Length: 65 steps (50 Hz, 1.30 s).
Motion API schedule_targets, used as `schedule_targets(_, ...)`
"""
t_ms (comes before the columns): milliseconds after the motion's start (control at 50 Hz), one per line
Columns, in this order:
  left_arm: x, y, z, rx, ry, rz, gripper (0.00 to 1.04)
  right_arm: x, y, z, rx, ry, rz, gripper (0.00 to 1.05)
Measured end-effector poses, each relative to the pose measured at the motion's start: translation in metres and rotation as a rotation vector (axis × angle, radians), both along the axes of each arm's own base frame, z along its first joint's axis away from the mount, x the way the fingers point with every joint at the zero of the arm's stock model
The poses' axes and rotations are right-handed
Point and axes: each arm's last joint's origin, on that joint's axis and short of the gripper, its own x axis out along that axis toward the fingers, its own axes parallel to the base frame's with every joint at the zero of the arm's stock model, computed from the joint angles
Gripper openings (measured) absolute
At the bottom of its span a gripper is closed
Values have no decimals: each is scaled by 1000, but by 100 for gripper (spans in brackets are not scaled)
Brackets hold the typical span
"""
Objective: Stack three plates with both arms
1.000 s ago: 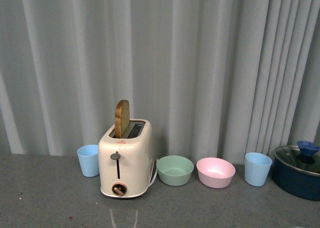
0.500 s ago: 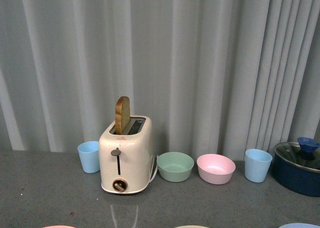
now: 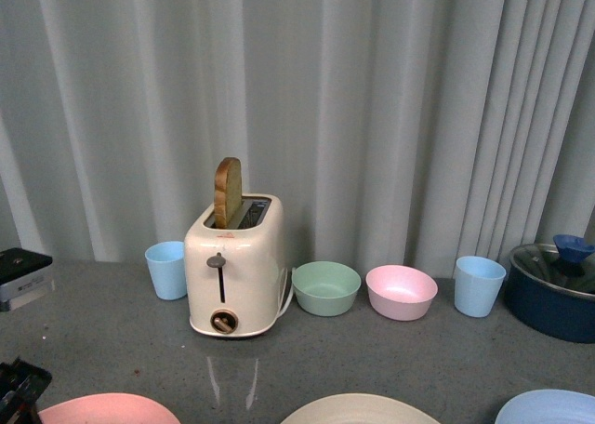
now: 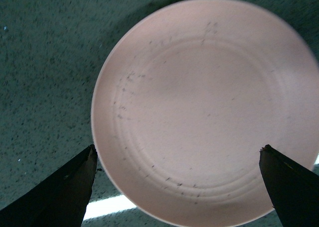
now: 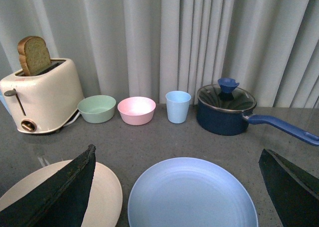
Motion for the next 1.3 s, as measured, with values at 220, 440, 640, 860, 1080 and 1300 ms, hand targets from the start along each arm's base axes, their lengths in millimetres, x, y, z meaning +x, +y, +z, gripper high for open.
schedule_targets(220,1,32,-24,18,70,65,98,0,0,0,0,0,0,97)
schedule_targets(440,2,46,-37,5,82,112,98,0,0,0,0,0,0,97)
schedule_targets(640,5,47,-46,-6,89,144,98,0,0,0,0,0,0,97)
schedule_targets(860,8,44,-54,-10,95,172,98,0,0,0,0,0,0,97)
schedule_targets(1080,11,39,-61,-11,97,163,98,0,0,0,0,0,0,97)
schedule_targets(1300,13,39,-74,7,114,170,98,0,0,0,0,0,0,97)
